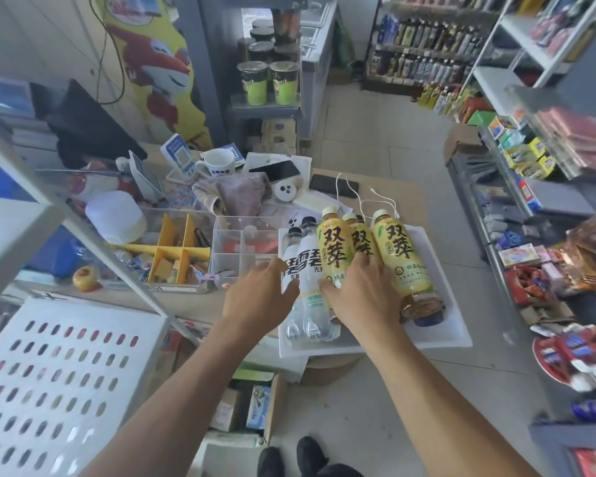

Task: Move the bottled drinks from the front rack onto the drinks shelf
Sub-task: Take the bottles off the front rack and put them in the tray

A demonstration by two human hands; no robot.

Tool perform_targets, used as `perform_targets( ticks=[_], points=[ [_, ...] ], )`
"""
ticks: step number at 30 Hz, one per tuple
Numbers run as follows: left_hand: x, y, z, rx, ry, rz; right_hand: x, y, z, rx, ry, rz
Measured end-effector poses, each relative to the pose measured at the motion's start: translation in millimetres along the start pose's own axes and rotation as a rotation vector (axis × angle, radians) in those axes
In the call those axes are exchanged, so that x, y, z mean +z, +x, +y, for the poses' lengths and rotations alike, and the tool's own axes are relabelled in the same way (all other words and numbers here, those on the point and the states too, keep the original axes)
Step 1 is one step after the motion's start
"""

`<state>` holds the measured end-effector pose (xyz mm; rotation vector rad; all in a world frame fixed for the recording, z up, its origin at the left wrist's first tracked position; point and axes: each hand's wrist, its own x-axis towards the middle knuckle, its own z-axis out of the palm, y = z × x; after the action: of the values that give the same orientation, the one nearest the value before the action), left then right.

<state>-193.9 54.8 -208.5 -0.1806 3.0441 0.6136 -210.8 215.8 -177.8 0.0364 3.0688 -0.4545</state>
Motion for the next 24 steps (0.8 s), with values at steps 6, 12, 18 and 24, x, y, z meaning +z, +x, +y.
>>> perform_targets(
  ticks=[6, 12, 18, 24],
  points=[
    [3, 1, 2, 0.039, -0.006, 0.005, -2, -4, 4, -0.045, 0.06, -0.006],
    [4, 2, 12, 0.077, -0.025, 0.02, -4, -6, 10, -0.081, 0.1, 0.024],
    [4, 3, 23, 0.107, -0.047, 0.065, -8, -6, 19, -0.123, 0.13, 0.042],
    [8, 14, 31, 0.006, -0.263, 0.099, -37, 13, 49, -0.186, 0.245, 0.121]
  ],
)
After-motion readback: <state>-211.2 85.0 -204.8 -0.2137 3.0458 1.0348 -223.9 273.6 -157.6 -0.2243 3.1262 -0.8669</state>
